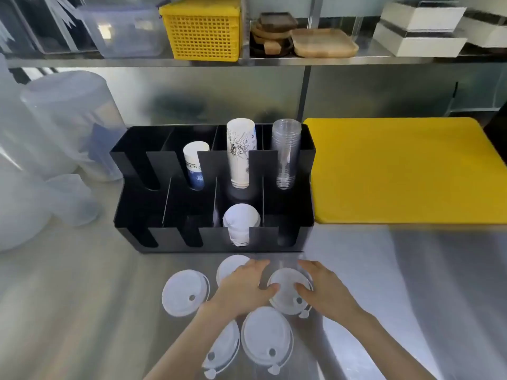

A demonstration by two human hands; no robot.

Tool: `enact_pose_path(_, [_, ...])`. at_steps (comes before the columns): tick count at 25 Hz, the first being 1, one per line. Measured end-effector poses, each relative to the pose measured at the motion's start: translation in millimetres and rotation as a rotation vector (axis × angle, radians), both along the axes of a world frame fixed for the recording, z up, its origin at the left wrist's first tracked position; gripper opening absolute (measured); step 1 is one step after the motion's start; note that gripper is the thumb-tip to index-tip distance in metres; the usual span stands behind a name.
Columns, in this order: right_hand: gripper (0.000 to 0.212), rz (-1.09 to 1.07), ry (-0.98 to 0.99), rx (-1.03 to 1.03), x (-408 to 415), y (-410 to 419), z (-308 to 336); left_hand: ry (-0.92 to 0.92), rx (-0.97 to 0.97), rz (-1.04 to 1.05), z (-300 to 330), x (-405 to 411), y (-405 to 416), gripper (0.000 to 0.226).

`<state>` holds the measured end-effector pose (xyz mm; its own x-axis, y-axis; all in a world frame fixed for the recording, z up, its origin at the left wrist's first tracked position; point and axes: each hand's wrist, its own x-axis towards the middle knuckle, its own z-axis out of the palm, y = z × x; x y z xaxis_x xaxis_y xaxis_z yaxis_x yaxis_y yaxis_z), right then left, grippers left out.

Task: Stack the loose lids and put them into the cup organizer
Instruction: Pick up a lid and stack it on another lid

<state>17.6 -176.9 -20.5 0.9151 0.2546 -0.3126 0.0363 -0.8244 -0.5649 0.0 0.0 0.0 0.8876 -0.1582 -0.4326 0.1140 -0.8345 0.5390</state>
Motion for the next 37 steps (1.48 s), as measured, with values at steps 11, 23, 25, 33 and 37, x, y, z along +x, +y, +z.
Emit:
enact_pose_path(11, [0.048, -0.026, 0.048, 0.0, 5.3, -6.9, -36.6, -0.014, 0.096, -0.088, -44.2, -2.2, -32.0, 0.074])
enact_pose_path(23, [0.043, -0.123, -0.017, 0.17, 3.7, -7.3, -37.4, -0.187, 0.03, -0.001, -54.8, -2.4, -33.3, 0.08])
enact_pose_path(25, [0.038, -0.167, -0.025, 0.226, 6.2, -8.8, -32.4, -0.21, -0.019, -0.002, -49.3, -1.6, -28.8, 0.079])
enact_pose_path(33, [0.023, -0.236, -0.008, 0.346, -6.1, -5.9, -13.1, -0.221, -0.159, -0.009, -32.3, -19.6, -3.1, 0.077])
enact_pose_path(37, [0.022, -0.225, 0.015, 0.351, -30.5, 3.7, -12.9, -0.2, -0.163, -0.027, -33.2, -40.8, 13.5, 0.076])
